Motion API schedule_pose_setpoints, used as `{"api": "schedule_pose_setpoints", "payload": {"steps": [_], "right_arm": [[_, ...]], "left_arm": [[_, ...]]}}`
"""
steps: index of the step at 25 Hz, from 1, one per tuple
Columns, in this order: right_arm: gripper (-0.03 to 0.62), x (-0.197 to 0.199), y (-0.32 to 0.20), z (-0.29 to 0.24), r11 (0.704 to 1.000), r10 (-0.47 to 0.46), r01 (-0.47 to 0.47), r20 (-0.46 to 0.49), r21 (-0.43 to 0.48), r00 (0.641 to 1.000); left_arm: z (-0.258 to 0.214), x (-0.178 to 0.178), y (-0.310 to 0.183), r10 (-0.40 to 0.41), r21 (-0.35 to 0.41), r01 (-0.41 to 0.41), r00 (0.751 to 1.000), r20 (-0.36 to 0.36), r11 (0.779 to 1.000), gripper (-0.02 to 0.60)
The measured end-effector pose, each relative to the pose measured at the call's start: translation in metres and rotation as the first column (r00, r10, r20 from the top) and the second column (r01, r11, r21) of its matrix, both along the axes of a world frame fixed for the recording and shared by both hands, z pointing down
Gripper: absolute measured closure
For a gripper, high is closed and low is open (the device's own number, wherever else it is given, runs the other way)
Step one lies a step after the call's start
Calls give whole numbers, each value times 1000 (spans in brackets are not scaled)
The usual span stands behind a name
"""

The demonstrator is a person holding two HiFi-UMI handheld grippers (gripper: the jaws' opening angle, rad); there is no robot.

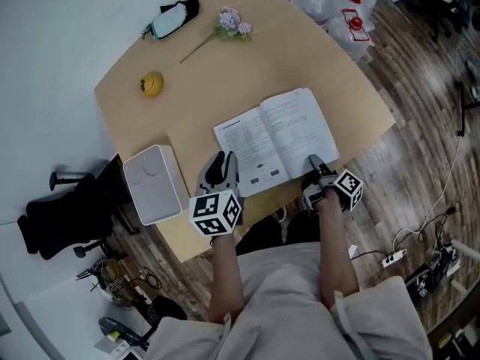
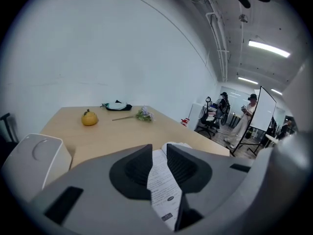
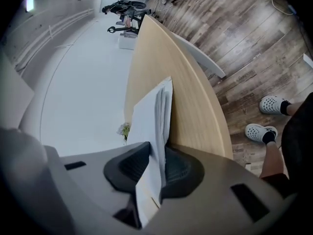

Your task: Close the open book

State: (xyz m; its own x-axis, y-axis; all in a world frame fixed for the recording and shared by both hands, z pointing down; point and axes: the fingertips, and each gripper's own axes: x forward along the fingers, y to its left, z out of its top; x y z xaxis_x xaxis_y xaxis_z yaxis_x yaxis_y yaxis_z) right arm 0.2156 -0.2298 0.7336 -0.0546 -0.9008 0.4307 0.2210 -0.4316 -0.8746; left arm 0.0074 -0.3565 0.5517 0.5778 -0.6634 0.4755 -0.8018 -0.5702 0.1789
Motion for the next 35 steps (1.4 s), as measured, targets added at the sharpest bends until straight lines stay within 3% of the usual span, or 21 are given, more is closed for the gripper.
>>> {"api": "schedule_pose_setpoints", "payload": {"steps": [8,23,29,35], "right_arm": [[531,2,11,5,994,-35,30,-46,-103,998],[551,11,-6,-13,985,-168,159,-156,-70,973],[560,35,-21,-37,958,-282,276,-374,-71,883],[566,37,-31,-53,893,-428,411,-618,-181,659]], "left_arm": [[-3,0,62,-56,37,54,997,48,998,480],[-11,-23,97,-194,71,191,980,32,979,480],[-7,-23,99,-214,62,212,976,34,975,480],[-11,-27,99,-226,73,223,974,32,972,480]]}}
